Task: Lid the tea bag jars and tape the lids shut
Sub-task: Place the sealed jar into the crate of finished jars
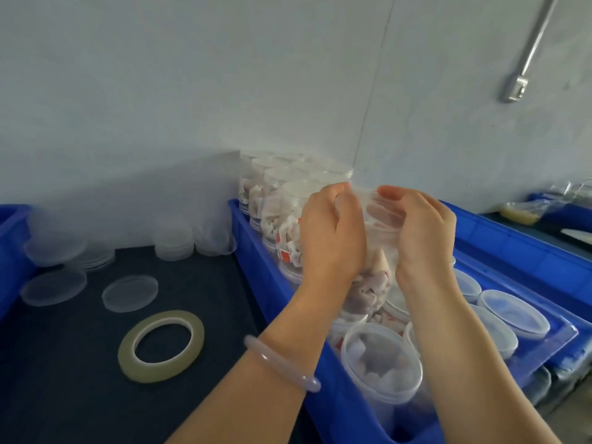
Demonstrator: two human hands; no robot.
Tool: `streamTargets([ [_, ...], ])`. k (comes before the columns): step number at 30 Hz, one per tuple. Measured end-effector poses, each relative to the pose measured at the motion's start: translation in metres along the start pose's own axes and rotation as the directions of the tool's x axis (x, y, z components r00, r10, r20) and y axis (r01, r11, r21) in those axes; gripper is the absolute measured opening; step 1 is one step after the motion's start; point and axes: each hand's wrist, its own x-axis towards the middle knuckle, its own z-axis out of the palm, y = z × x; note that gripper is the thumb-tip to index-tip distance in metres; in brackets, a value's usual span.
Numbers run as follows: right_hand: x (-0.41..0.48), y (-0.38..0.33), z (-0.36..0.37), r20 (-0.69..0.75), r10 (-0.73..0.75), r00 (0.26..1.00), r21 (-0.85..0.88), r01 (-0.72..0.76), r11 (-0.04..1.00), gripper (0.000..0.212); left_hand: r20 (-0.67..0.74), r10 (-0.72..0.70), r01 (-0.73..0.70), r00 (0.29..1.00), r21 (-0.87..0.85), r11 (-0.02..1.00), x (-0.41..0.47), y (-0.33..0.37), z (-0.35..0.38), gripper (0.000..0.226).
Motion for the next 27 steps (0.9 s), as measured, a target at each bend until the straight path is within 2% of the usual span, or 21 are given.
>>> streamTargets([
  [2,0.009,-0.005,-0.013,-0.049,-0.054,0.997,-0.003,0.054,0.999,0.033,0.027,0.048,-0.048,0.998,-0.007,0.999,-0.001,0.002,0.013,0.027],
  [5,0.033,-0.022,-0.031,-0.102,-0.189,0.977,-0.112,0.177,0.978,0.032,0.105,0.056,-0.058,0.993,0.019,0.998,0.012,0.012,0.039,0.028],
  [7,0.061,-0.032,-0.035,-0.120,-0.228,0.966,-0.147,0.210,0.967,0.029,0.182,0.023,-0.042,0.983,0.101,0.994,0.035,0.019,0.060,0.032],
  [9,0.097,-0.034,-0.030,-0.133,-0.229,0.964,-0.185,0.203,0.962,0.027,0.276,-0.007,-0.068,0.961,0.262,0.963,0.069,0.022,0.080,0.032],
  [13,0.172,-0.008,-0.007,-0.105,-0.197,0.975,-0.245,0.167,0.955,0.027,0.440,-0.144,-0.115,0.886,0.511,0.852,0.145,0.002,0.105,0.027],
  [17,0.218,0.045,0.007,-0.024,-0.124,0.992,-0.240,0.115,0.964,0.031,0.544,-0.321,-0.211,0.775,0.702,0.680,0.196,-0.030,0.112,0.033],
  [19,0.228,0.072,0.012,0.005,-0.042,0.999,-0.185,0.042,0.982,0.033,0.573,-0.385,-0.234,0.723,0.728,0.645,0.207,-0.048,0.107,0.032],
  [23,0.234,0.106,0.026,0.043,0.056,0.997,-0.143,-0.050,0.988,0.035,0.579,-0.470,-0.208,0.666,0.750,0.628,0.220,-0.079,0.096,0.011],
  [27,0.231,0.121,0.033,0.110,0.135,0.985,-0.128,-0.121,0.984,0.034,0.544,-0.512,-0.271,0.665,0.814,0.513,0.223,-0.091,0.092,0.031],
])
